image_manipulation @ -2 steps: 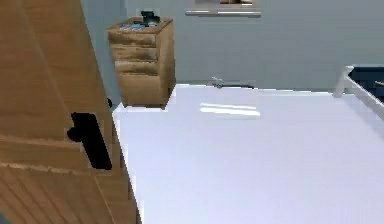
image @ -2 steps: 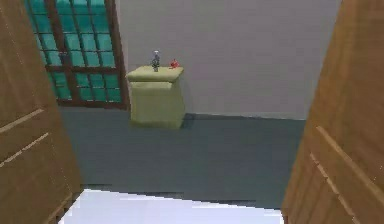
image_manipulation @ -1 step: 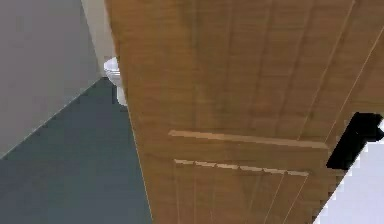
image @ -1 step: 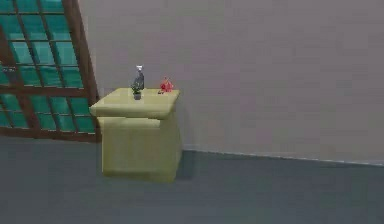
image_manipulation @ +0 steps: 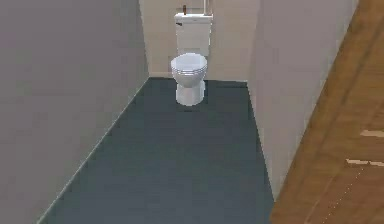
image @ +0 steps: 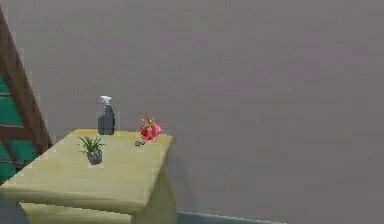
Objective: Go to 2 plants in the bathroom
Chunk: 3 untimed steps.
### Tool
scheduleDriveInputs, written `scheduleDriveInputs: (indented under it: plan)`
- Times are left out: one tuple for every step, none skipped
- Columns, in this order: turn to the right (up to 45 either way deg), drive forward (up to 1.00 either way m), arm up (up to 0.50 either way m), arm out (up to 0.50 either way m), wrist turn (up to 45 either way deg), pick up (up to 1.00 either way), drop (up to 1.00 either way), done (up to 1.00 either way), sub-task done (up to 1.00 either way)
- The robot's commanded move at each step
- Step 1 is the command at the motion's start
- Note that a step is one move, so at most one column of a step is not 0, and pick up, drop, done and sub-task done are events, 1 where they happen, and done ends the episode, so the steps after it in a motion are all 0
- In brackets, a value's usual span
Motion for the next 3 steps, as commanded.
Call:
scheduleDriveInputs:
  plan:
    - [-27.0,0.0,0.0,0.0,0.0,0.0,0.0,0.0,0.0]
    - [0.0,0.0,0.0,0.0,0.0,0.0,0.0,0.0,1.0]
    - [9.0,0.0,0.0,0.0,0.0,0.0,0.0,0.0,0.0]
